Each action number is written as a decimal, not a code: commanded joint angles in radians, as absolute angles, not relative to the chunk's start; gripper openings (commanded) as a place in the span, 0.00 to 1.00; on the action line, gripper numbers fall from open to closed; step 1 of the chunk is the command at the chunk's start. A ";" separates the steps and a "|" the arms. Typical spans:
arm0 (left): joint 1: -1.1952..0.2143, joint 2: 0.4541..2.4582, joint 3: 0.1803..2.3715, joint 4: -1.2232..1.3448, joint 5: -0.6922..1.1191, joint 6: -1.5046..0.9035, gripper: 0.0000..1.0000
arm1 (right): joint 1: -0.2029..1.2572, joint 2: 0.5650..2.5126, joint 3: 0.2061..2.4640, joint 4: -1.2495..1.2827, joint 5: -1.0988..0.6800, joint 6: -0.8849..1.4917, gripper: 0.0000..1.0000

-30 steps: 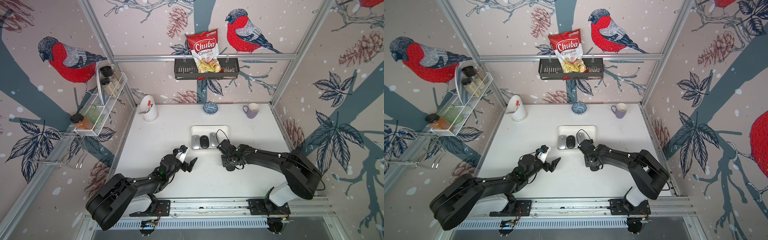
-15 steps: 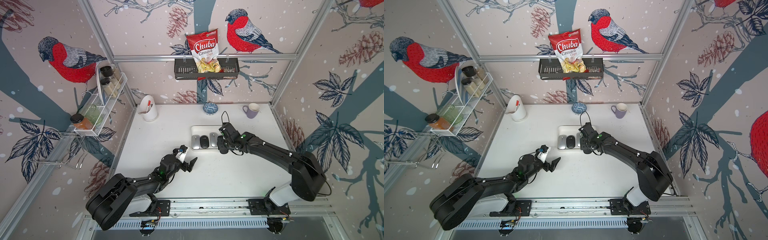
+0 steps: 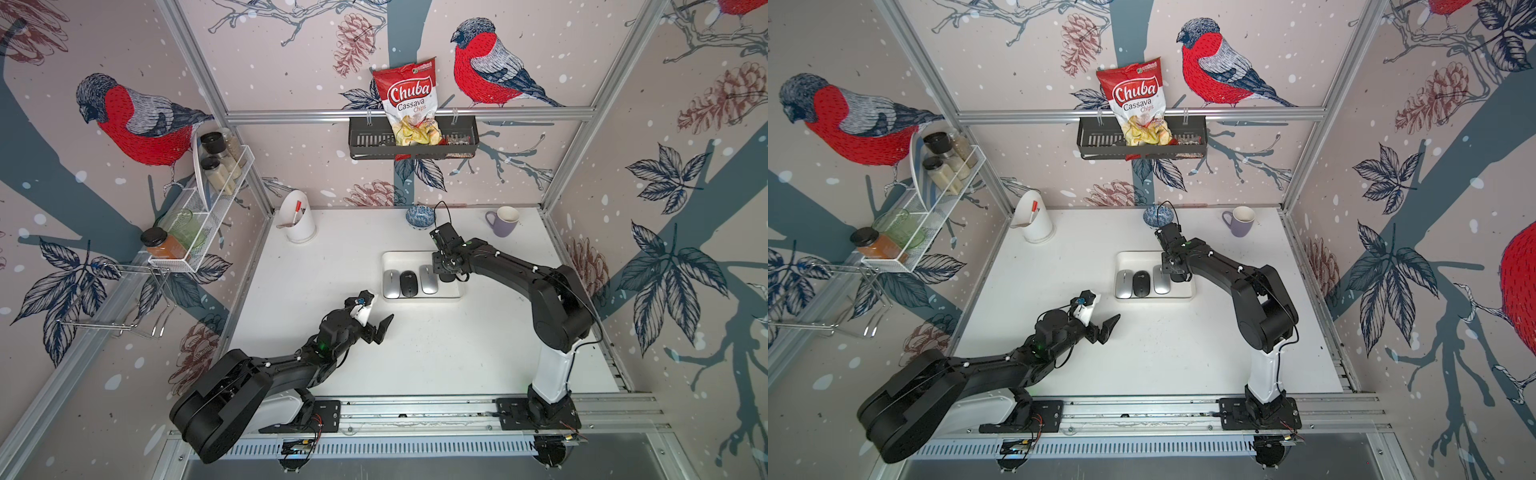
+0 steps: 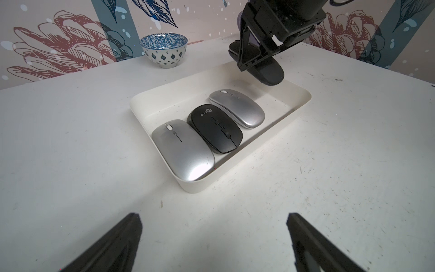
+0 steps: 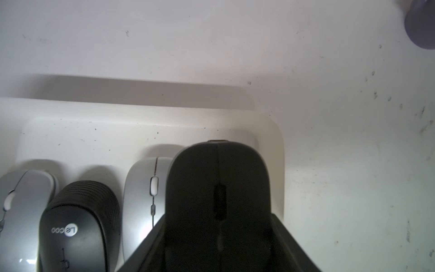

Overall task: Put the mouse in the storage box
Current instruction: Place the mouse in the storage box.

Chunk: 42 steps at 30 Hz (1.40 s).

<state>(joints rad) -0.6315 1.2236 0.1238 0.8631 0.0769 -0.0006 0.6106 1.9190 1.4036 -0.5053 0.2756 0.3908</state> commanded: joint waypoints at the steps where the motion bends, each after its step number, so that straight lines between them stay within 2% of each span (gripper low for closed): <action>1: -0.635 1.227 0.131 0.891 0.074 -0.005 0.99 | 0.608 1.952 1.411 -0.508 0.301 0.385 0.55; 10: -0.635 1.236 0.137 0.885 0.067 -0.006 0.99 | 0.609 1.988 1.384 -0.484 0.286 0.393 0.56; 17: -0.635 1.255 0.154 0.866 0.066 -0.011 0.99 | 0.614 1.996 1.369 -0.469 0.278 0.384 0.61; 21: -0.635 1.258 0.158 0.861 0.063 -0.012 0.99 | 0.629 1.992 1.364 -0.462 0.287 0.375 0.68; 24: -0.636 1.259 0.160 0.860 0.060 -0.011 0.99 | 0.637 1.984 1.364 -0.466 0.307 0.376 0.78; 27: -0.637 1.261 0.161 0.855 0.057 -0.012 0.99 | 0.641 1.965 1.365 -0.474 0.336 0.381 0.81; 36: -0.637 1.235 0.160 0.855 0.038 0.000 0.99 | 0.643 1.758 1.327 -0.419 0.385 0.344 0.87; 42: -0.637 1.010 0.163 0.893 -0.042 0.062 0.98 | 0.636 1.548 1.181 -0.233 0.461 0.269 0.93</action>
